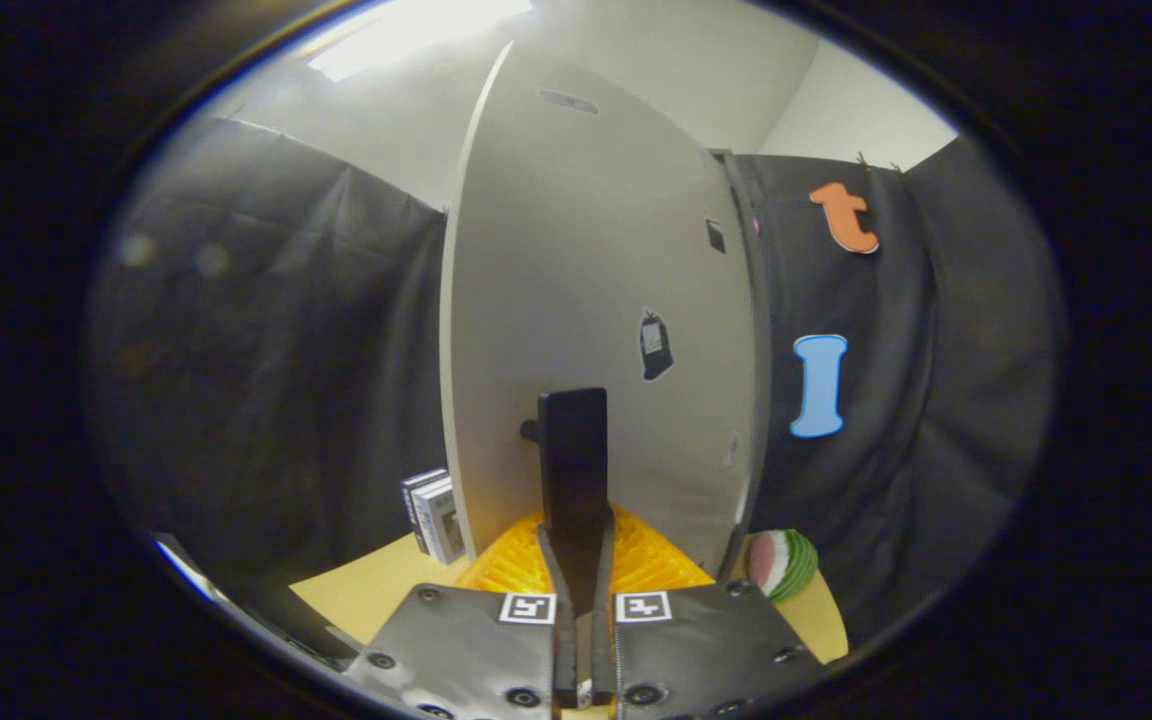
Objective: Open the shoe cabinet door, grab the shoes and put them into the shoe cabinet, then close the shoe cabinet door.
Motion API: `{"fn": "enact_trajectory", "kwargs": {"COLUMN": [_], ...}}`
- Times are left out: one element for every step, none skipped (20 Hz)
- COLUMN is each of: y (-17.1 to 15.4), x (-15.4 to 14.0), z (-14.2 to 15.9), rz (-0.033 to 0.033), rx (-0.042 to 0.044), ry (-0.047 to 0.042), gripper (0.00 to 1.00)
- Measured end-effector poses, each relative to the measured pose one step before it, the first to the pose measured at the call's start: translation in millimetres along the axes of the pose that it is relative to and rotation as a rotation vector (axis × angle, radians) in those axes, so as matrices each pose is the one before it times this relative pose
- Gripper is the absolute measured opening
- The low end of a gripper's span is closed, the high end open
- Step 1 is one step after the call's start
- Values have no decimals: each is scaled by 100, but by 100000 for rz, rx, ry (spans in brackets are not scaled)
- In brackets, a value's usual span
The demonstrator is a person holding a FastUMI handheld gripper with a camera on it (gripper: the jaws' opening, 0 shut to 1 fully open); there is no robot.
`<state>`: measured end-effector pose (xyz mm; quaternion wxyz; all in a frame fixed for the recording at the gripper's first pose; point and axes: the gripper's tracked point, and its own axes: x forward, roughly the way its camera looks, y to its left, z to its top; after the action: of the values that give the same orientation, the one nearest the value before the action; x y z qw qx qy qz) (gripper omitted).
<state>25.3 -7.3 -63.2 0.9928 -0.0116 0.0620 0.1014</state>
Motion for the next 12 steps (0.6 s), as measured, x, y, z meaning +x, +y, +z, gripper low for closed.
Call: {"fn": "enact_trajectory", "kwargs": {"y": [-807, -810, -749, -740, -1063, -982, -1254, -1170, -1439, -1190, -1076, -1132], "x": [-670, -522, -249, -412, -568, -332, -228, -111, 61, 129, 309, -218], "z": [15, 99, -19, 14, 132, 214, 41, 245, -129, 71, -31, 57], "rz": [-2004, -2309, -2296, -2329, -2659, -2669, -2637, -2178, -1722, -1353, -1545, -1961], "rx": [64, -226, 227, -18, -28, -302, -238, 33, 405, 703, 572, 340], "ry": [-64, -75, -667, 94, -262, -103, 104, -495, -130, -206, 177, 275], "gripper": [7, 7, 7, 7, 7, 6, 6, 6, 5, 5, 5, 4]}}
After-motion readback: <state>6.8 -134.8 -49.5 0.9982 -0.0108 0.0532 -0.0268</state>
